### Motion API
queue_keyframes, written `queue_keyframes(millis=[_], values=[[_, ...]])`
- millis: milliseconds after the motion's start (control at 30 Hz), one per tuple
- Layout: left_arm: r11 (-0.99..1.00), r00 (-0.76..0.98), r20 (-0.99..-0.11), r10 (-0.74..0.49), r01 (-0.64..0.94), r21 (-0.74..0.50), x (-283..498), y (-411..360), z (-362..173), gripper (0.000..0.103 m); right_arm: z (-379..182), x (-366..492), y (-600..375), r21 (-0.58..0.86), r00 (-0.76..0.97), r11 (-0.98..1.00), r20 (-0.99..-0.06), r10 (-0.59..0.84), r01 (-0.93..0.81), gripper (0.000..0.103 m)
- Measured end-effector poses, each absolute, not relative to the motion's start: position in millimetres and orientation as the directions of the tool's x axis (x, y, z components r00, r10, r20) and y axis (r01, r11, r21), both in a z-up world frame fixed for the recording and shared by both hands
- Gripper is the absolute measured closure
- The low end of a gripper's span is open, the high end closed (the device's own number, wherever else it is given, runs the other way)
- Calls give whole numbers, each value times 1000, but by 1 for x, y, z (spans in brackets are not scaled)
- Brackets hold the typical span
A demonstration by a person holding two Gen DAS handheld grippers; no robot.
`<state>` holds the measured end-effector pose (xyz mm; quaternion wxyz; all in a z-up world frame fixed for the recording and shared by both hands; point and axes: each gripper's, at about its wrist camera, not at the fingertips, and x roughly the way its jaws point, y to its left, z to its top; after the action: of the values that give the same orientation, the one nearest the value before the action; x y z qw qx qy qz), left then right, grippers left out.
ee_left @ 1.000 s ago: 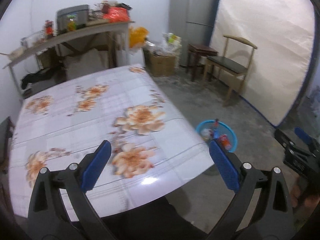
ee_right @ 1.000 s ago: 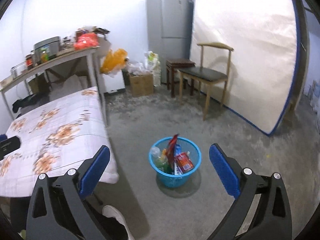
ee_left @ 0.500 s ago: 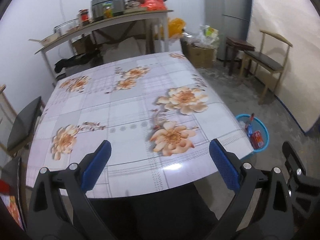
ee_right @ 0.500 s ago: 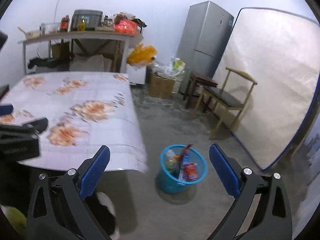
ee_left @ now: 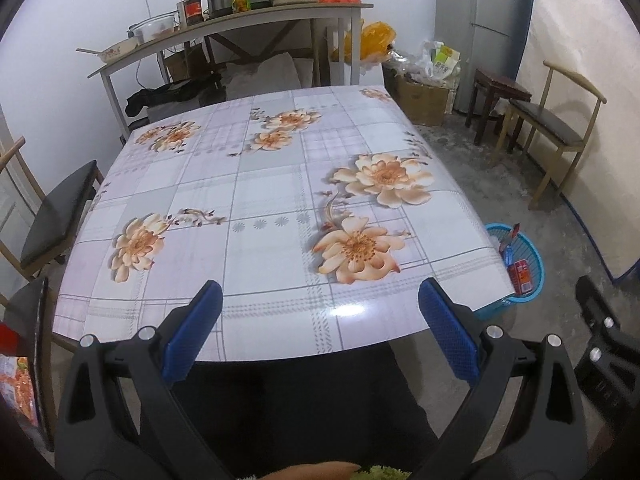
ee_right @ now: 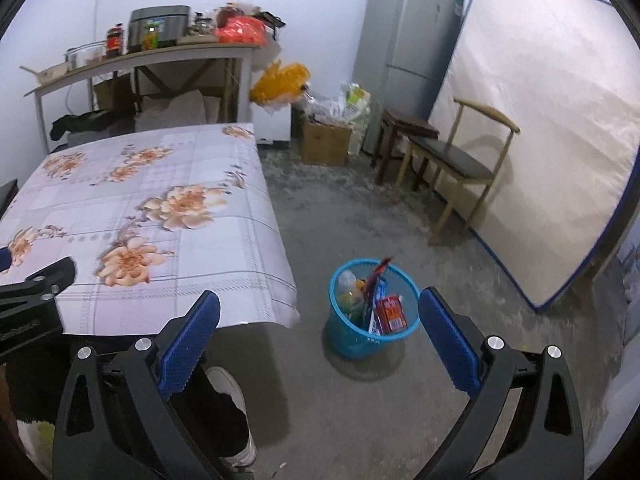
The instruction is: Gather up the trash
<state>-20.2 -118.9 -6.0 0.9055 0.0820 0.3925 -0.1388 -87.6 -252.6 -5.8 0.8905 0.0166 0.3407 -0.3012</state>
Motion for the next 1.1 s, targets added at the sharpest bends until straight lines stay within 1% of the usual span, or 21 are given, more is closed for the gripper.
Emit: queue_keyframes(millis=[267, 733, 1100], values=[[958, 648, -747, -150, 281, 51, -17, -114, -8, 9, -12, -92, -267, -162, 558, 796, -632, -538, 584, 6], [965, 655, -747, -112, 250, 75, -14, -110, -9, 9, -15, -91, -268, -144, 568, 804, -637, -522, 577, 6], [966, 658, -746, -105, 246, 82, -15, -110, -10, 8, -16, -90, -267, -140, 571, 804, -635, -521, 578, 6]])
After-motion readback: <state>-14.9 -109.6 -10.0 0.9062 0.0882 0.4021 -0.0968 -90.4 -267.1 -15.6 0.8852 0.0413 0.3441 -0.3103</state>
